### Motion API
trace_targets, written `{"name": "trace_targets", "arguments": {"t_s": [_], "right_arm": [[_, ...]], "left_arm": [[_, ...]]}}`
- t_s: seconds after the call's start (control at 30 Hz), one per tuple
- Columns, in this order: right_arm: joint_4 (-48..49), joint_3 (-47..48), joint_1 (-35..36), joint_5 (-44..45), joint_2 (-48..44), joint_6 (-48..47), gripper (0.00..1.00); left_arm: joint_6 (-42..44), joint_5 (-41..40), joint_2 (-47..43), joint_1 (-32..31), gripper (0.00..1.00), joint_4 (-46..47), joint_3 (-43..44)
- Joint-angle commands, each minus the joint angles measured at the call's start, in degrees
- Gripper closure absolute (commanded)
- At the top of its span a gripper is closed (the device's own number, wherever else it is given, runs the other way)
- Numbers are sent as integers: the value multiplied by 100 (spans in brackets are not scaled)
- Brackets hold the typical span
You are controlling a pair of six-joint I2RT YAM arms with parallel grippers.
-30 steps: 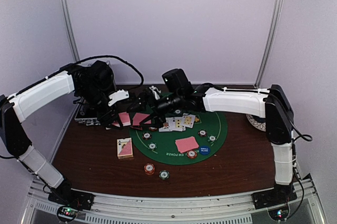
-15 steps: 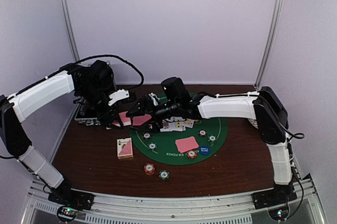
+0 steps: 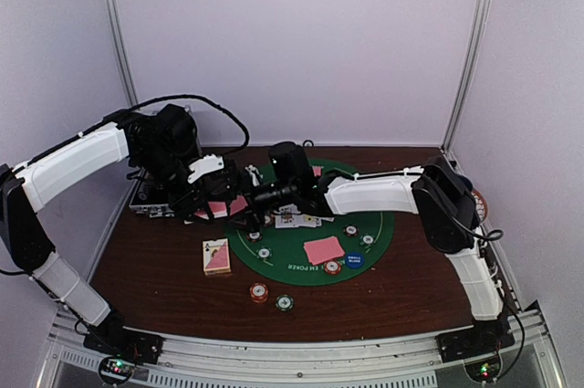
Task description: Distribute texas hold em gaming equipment
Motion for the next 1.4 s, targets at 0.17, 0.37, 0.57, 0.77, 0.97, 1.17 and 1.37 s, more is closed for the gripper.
{"name": "trace_targets", "arguments": {"t_s": [0.17,0.37,0.57,0.77,0.97,1.17,1.37], "right_arm": [[539,301,99,-182,274,354,12],[366,28,-56,-219,166,200,21],[-37,-356,-241,-252,-125,-157,30],[-159,-553,-323,-329,-318,-309,37],[-75,-558,-389,-399,-549,-250,44],[93,-633,-468,-434,-783,-124,53],[310,-788,-507,-485,-877,19,72]], "left_arm": [[35,114,-120,36,100,91,48],[43,88,-153,36,100,91,35],[52,94,-169,36,100,92,9],[47,97,-170,36,100,92,9],[45,87,-160,36,100,91,-6],[52,63,-132,36,100,92,-2],[61,59,-114,36,100,88,9]]}}
